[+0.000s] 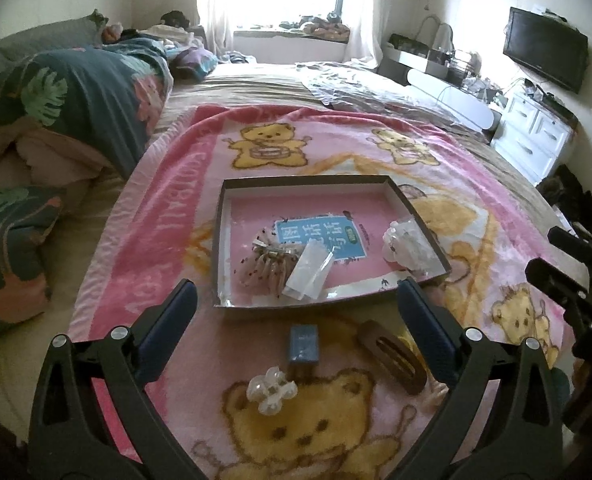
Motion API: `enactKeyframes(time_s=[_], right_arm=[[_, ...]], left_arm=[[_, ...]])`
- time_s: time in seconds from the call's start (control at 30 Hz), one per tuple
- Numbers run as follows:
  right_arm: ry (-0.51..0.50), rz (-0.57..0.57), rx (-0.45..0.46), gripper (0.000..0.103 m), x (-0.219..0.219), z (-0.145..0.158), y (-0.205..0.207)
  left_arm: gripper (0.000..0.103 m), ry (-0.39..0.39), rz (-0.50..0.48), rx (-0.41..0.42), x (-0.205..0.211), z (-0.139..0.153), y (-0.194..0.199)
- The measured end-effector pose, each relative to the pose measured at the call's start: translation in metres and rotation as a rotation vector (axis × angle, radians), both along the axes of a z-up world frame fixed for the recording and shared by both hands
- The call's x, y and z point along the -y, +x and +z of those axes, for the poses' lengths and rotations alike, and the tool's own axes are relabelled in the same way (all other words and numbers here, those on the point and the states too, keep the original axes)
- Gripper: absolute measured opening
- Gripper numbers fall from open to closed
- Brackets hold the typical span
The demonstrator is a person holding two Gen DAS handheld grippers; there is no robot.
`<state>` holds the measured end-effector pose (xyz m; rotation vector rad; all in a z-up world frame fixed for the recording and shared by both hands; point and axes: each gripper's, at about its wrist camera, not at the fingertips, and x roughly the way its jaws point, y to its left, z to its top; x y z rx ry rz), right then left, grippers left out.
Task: Organize jewelry
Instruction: 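Withdraw both tools from the tray toward the remaining accessories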
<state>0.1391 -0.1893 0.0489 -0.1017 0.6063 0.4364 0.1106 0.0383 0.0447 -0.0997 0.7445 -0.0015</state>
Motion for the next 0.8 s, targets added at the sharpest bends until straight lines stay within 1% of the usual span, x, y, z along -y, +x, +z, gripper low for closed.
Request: enactKeyframes(time_s=[0.3, 0.5, 0.8], right_arm=[[0.014, 0.014, 0.018, 0.099, 0.003, 0.009, -0.025], [0.03, 0.02, 0.018, 0.099, 0.007, 0.011, -0.04], [0.031, 0.031, 0.006, 0.099, 0.01, 0.005, -0.055]], left_arm=[[0.094, 0.027, -0.008, 0.009, 0.006, 0.004, -0.024], [0.094, 0.049, -0.008, 0.0, 0.008, 0.0, -0.039], [0.094, 0.073, 0.0, -0.016, 0.008, -0.007, -0.057]])
